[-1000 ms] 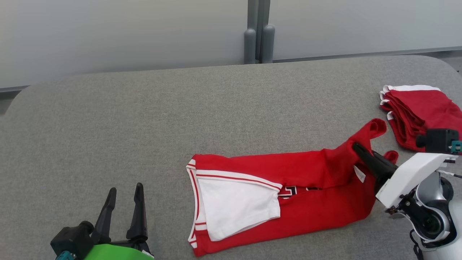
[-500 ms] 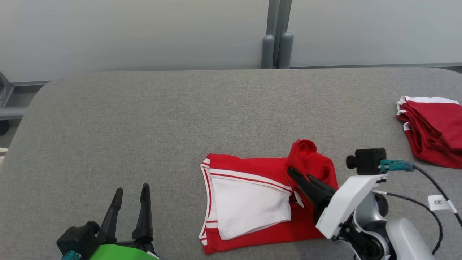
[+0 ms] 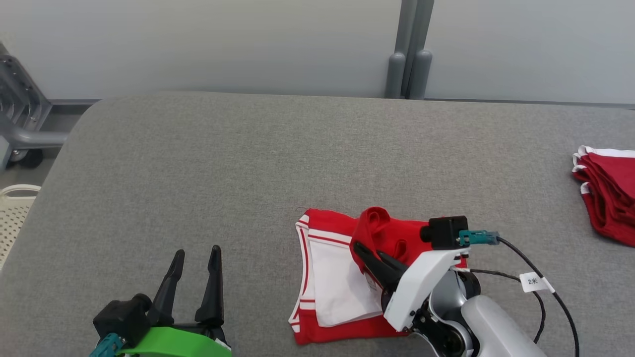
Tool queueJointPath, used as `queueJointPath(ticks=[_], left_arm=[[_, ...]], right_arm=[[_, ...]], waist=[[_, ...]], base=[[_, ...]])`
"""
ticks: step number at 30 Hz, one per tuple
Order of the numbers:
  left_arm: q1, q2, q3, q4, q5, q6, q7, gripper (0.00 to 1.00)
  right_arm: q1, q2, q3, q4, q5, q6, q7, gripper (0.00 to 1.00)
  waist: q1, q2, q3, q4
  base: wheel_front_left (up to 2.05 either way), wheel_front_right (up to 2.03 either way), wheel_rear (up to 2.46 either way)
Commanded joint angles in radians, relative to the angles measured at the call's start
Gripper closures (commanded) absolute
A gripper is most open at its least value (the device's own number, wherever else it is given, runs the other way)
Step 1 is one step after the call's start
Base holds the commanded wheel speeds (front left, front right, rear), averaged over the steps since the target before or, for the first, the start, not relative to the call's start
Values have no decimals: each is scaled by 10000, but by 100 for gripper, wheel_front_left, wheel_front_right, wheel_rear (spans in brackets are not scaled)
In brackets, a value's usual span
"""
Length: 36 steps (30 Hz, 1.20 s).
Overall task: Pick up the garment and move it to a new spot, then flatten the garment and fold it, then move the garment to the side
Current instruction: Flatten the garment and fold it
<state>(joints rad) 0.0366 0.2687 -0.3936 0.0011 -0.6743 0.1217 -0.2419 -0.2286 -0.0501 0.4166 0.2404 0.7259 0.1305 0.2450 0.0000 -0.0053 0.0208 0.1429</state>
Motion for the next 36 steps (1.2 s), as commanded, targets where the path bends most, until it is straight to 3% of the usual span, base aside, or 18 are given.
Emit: queueJointPath(ticks=[1, 13, 14, 16, 17, 28, 36], left_arm=[[-146, -4, -11, 5, 106, -73, 3, 0], [-348, -139, -312, 252, 117, -196, 44, 0], [-351, -144, -336, 278, 111, -211, 46, 0], [-364, -152, -369, 332, 95, -238, 50, 0], [-375, -160, -380, 360, 86, -235, 54, 0], [-181, -143, -404, 408, 25, -186, 2, 0], [-122, -189, -521, 295, 80, -161, -17, 0]], right_arm=[[-144, -19, 52, 89, 67, 3, -110, 100], [-1812, -21, 1765, 3469, 1562, 3, -1621, 100], [-1929, -20, 1899, 3697, 1725, 3, -1733, 94], [-2176, -16, 2218, 4099, 2091, 3, -1943, 48], [-2296, -14, 2375, 4217, 2322, 3, -2065, 0], [-3333, -25, 3910, 4486, 4212, 3, -3411, 0], [-3993, -25, 3653, 5381, 3352, 3, -4760, 0]], waist=[[0, 53, -31, 88], [0, 53, -157, 568], [0, 53, -177, 604], [0, 53, -209, 661], [0, 53, -232, 687], [0, 53, -414, 561], [0, 53, -435, 267]], base=[[0, 0, 0], [0, 0, 0], [0, 0, 0], [0, 0, 0], [0, 0, 0], [0, 0, 0], [0, 0, 0]])
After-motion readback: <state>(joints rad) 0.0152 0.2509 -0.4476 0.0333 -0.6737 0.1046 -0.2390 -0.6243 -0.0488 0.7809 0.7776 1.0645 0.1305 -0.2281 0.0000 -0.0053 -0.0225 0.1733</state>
